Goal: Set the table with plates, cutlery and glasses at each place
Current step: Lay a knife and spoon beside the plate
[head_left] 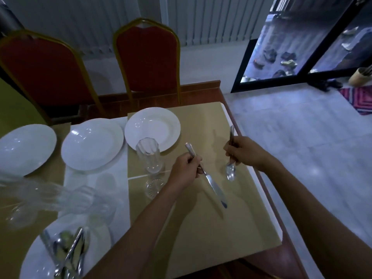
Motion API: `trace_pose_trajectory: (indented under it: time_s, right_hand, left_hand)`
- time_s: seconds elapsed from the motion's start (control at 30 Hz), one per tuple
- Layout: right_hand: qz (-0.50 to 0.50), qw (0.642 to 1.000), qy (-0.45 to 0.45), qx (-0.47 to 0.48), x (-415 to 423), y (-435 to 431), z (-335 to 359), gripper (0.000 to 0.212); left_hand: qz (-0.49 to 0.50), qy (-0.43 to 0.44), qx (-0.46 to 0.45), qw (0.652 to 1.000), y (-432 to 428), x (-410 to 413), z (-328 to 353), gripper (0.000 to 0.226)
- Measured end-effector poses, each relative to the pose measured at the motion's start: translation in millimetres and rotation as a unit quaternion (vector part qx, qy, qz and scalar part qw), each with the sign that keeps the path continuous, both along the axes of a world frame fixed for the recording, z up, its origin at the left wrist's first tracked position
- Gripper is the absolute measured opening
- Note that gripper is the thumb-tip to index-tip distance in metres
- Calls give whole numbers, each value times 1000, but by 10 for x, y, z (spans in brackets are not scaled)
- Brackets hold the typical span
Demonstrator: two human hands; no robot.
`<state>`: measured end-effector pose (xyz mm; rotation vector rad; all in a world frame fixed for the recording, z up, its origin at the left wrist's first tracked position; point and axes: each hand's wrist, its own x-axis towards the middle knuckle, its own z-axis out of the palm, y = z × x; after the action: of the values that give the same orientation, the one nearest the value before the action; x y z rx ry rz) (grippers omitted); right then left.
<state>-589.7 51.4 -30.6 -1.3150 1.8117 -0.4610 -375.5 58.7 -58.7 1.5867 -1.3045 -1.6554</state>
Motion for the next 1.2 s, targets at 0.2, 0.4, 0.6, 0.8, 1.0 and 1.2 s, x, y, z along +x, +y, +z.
trace_pose_trajectory:
  time_s: [0.2, 0.4, 0.6, 0.8, 1.0, 1.2]
  right_hand:
    - [6, 999, 39, 32, -210, -747, -477, 14]
    - [14, 990, 139, 5, -239, -1417, -967, 28]
    - [0, 985, 173, -9, -197, -1906, -1300, 29]
    - [-48, 984, 173, -16, -214, -2194, -1433, 26]
    - [-41, 987, 158, -7, -261, -2196, -1537, 28]
    - [-23, 986, 162, 3, -350, -2174, -1584, 17]
  left_hand:
    - [32, -44, 33, 998, -527, -289, -297, 22]
    - [52, -51, 55, 996, -912, -401, -545, 20]
    - [50, -61, 58, 995, -1057, -439, -735, 23]
    - [50, -72, 64, 994, -1126, -432, -873, 23]
    - [41, -72, 62, 995, -1204, -411, -879, 22]
    - [31, -71, 61, 995, -1186, -465, -839, 21]
